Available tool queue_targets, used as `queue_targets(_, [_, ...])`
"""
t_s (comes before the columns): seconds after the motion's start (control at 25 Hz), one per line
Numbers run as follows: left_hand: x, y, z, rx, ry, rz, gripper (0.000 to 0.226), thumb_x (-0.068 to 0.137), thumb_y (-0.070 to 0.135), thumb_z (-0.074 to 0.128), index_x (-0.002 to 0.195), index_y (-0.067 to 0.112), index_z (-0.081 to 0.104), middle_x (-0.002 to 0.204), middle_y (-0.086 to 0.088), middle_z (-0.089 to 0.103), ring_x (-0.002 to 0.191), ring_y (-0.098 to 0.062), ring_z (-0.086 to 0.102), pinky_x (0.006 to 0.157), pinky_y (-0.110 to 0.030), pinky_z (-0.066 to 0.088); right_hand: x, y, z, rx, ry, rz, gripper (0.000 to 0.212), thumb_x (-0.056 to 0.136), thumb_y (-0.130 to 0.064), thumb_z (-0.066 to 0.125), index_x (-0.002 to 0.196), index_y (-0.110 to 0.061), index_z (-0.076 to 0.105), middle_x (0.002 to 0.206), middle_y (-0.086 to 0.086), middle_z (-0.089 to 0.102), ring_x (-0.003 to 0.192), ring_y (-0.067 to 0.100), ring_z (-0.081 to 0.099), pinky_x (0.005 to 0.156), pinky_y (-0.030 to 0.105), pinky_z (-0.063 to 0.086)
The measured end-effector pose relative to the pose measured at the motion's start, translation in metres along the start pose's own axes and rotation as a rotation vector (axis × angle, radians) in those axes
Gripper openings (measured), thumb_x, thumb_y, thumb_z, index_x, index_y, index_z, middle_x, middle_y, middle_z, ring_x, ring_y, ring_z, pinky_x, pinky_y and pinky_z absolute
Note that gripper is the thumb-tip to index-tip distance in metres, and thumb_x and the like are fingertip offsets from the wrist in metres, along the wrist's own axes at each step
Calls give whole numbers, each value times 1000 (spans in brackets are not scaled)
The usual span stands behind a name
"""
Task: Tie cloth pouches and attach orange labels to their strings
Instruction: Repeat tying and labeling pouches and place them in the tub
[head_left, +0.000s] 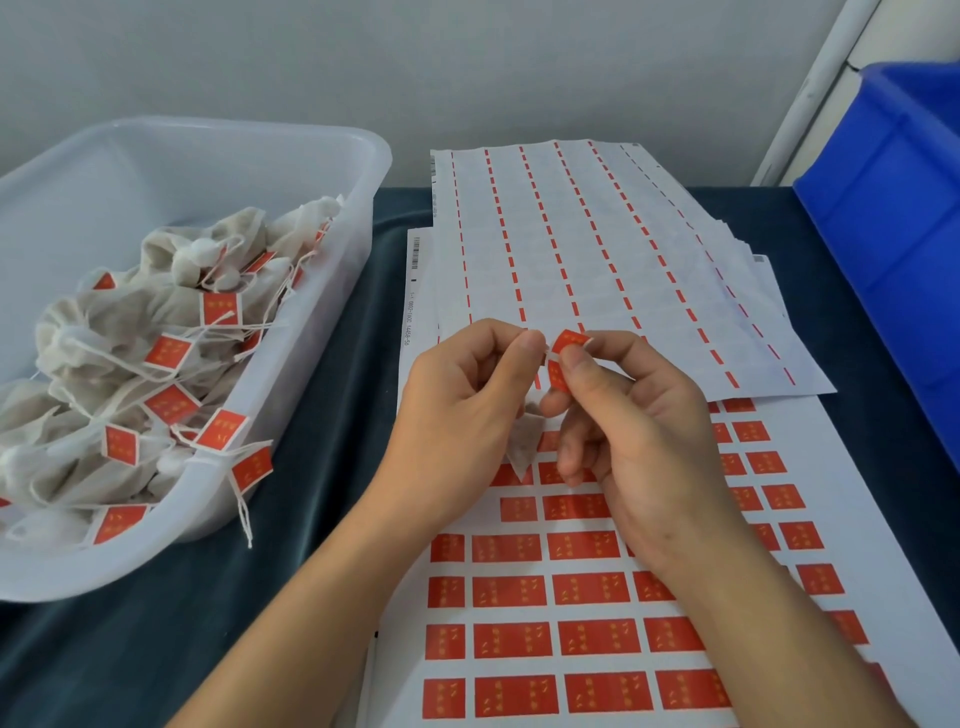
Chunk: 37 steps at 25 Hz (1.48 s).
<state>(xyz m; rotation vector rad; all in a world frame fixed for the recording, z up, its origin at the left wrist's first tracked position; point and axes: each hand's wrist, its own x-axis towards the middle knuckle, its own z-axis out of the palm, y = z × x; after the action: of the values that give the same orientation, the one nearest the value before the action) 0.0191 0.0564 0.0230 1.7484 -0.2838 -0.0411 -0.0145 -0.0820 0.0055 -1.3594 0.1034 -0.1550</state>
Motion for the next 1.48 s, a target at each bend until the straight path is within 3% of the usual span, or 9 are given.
queue_targets(0.6, [-2, 0, -2, -39, -26, 3, 19, 103, 25, 64, 91, 15, 74, 74, 9, 73, 68, -2, 69, 66, -14, 54, 0, 2, 0, -43, 30, -21, 16, 92, -40, 68, 103, -29, 71, 75, 7, 73, 44, 19, 58, 47, 29, 53])
queue_targets(0.76, [-3, -1, -3, -51, -19, -2, 13, 100, 22, 69, 93, 13, 75, 77, 3, 77, 71, -8, 75, 66, -16, 56, -1, 1, -2, -113, 39, -53, 9, 99, -31, 65, 106, -27, 69, 73, 6, 73, 43, 22, 61, 47, 29, 54])
queue_targets(0.96, [-2, -3, -4, -71, 58, -31, 18, 101, 20, 65, 88, 13, 74, 71, 6, 72, 66, -5, 70, 65, -14, 54, -2, -5, -5, -220, 53, -76, 24, 105, -32, 56, 124, -43, 65, 81, 0, 77, 47, 26, 68, 46, 32, 57])
queue_targets(1.16, [-1, -4, -5, -111, 55, -86, 21, 102, 24, 64, 84, 17, 74, 73, 4, 72, 68, -13, 68, 68, -18, 57, -2, -4, -8, -294, 32, -112, 25, 103, -17, 56, 115, -33, 71, 87, -4, 74, 51, 21, 65, 43, 32, 55])
queue_targets(1.28, [0, -6, -7, -140, 39, -120, 22, 102, 25, 65, 85, 17, 75, 77, -2, 73, 71, -16, 69, 71, -23, 60, -2, -2, -8, -347, -49, -89, 20, 98, -32, 62, 115, -38, 69, 90, -12, 72, 56, 13, 66, 49, 21, 54])
queue_targets(1.48, [0, -7, -8, -146, 14, -128, 21, 102, 27, 65, 85, 21, 76, 85, -6, 76, 77, -23, 73, 78, -31, 63, -2, -3, -6, -523, -20, -85, 32, 83, -65, 58, 104, -42, 66, 67, -12, 66, 52, 7, 60, 50, 17, 50])
